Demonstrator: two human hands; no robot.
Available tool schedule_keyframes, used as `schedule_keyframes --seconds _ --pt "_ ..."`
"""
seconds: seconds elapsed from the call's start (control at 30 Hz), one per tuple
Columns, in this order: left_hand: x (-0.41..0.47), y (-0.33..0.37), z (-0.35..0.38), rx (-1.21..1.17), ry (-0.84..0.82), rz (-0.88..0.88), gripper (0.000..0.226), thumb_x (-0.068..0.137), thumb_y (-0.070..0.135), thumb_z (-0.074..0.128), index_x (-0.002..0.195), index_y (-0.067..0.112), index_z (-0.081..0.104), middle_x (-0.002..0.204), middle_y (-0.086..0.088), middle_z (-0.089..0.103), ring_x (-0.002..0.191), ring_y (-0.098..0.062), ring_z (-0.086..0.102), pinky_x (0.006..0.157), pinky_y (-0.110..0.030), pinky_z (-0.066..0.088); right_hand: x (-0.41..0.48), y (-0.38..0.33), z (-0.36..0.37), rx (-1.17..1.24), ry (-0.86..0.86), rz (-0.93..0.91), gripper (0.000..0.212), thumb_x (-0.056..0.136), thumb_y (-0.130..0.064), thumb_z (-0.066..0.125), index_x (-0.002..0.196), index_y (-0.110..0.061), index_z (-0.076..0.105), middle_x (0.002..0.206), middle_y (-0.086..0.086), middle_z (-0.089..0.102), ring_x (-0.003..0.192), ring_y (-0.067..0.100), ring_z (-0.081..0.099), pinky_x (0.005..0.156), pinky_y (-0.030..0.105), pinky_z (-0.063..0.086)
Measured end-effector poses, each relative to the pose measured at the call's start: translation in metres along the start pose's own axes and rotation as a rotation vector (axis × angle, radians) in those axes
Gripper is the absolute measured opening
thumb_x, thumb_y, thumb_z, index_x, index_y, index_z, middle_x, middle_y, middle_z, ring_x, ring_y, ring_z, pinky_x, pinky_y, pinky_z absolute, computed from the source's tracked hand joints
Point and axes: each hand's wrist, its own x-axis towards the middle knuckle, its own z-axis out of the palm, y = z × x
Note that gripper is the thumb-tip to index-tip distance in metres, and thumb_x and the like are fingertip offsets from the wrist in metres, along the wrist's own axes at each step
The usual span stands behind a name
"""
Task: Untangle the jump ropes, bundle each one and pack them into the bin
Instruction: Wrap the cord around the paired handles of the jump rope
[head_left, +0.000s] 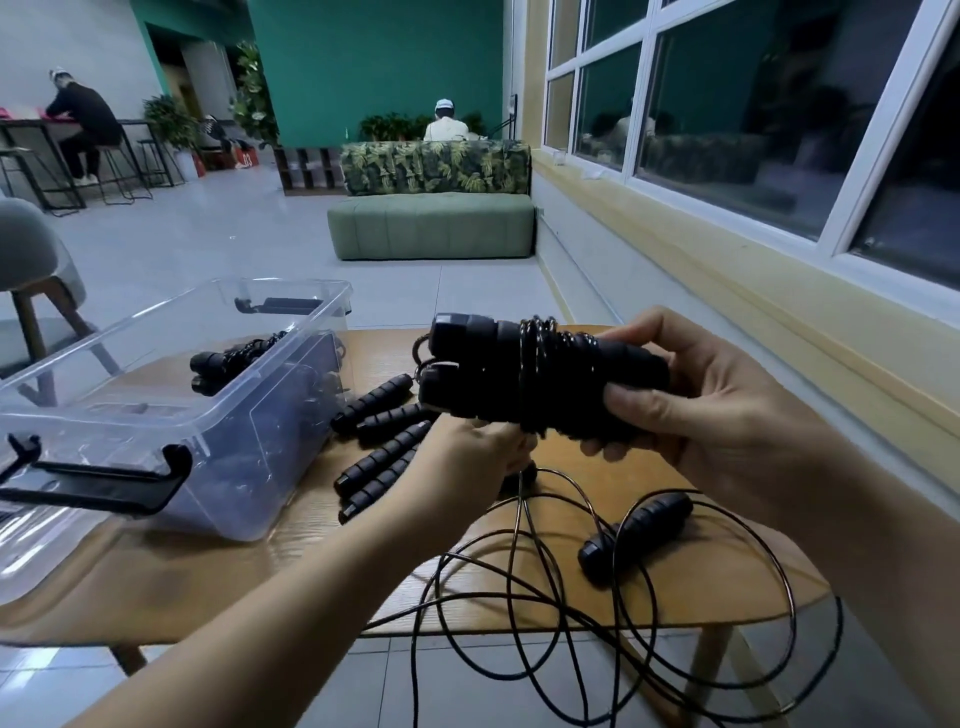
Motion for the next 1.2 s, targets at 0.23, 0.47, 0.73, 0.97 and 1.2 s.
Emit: schedule_keyframes --seconds 0.23,0.47,0.73,0.97,1.2 --pt "-0.003 0.009 0.026 -0.197 0.016 -0.027 0.024 0.102 0.004 0.059 0.084 0.012 0.046 0.067 -0.004 0.035 0.058 -0.015 0.029 0.051 -0.025 0.022 0.009 0.018 0.004 -0.266 0.269 -0.135 0.033 0.083 -0.012 0.079 0.113 -0.008 0.064 0.104 0.017 0.074 0.077 0.043 0.077 0.072 0.039 0.065" --pt "-0.012 0.027 0.018 -0.273 -0.006 -0.068 0.028 0.073 0.044 0.085 0.090 0.028 0.070 0.079 0.008 0.058 0.069 -0.010 0.043 0.067 -0.028 0.036 0.009 0.032 0.015 -0.630 0.356 -0.280 0.038 0.094 0.004 0.076 0.120 -0.021 0.064 0.112 -0.006 0.074 0.098 0.022 0.077 0.086 0.044 0.065" --pt "-0.012 0.053 0.012 -0.207 0.295 -0.070 0.061 0.081 0.067 0.069 0.126 0.026 0.064 0.086 0.015 0.069 0.081 -0.005 0.060 0.062 -0.021 0.050 0.027 0.055 0.051 -0.894 0.485 -0.556 0.036 0.094 -0.010 0.080 0.127 -0.014 0.065 0.109 -0.005 0.069 0.102 0.003 0.067 0.085 0.018 0.055" --pt "0.002 0.087 -0.063 0.010 0.383 -0.052 0.051 0.091 0.065 0.071 0.119 0.023 0.071 0.109 0.001 0.080 0.107 -0.018 0.073 0.093 -0.037 0.056 0.083 0.053 0.078 -0.960 0.316 -0.544 0.053 0.094 0.001 0.077 0.140 -0.015 0.056 0.122 0.001 0.066 0.105 0.012 0.065 0.088 0.021 0.054" --pt "0.013 0.141 -0.177 0.376 0.458 0.074 0.024 0.096 0.037 0.076 0.107 0.022 0.060 0.094 0.007 0.072 0.073 0.006 0.064 0.066 -0.016 0.048 0.172 0.040 0.125 -0.847 0.056 -0.428 0.052 0.098 -0.010 0.071 0.143 -0.026 0.053 0.133 -0.010 0.066 0.117 0.006 0.063 0.101 0.024 0.052"
